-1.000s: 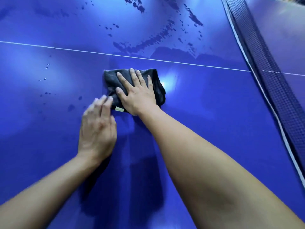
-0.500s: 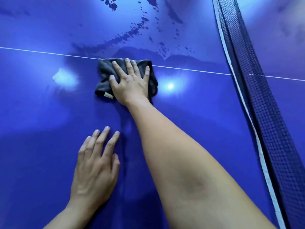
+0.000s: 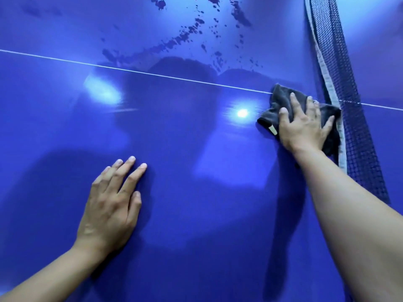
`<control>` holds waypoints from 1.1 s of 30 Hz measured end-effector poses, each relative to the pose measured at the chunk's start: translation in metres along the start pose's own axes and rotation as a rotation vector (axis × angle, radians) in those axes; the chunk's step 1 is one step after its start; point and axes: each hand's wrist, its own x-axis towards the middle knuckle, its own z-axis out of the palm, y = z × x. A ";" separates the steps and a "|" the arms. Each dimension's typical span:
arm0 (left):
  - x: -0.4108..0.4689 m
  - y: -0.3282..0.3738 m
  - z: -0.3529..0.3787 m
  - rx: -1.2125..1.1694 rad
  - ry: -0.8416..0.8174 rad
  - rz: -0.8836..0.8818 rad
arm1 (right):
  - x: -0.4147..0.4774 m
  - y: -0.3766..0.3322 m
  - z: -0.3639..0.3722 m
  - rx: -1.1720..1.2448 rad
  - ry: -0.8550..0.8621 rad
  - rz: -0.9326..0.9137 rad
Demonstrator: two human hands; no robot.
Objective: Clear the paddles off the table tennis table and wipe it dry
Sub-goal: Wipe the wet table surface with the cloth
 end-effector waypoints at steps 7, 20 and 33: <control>0.000 -0.002 -0.001 -0.029 -0.008 0.007 | -0.021 -0.036 0.010 -0.011 -0.011 -0.019; -0.039 -0.066 -0.024 -0.089 -0.023 0.114 | -0.128 -0.284 0.063 -0.091 -0.048 -0.491; -0.045 -0.063 -0.021 -0.060 -0.013 0.066 | -0.191 -0.348 0.075 0.033 -0.143 -0.739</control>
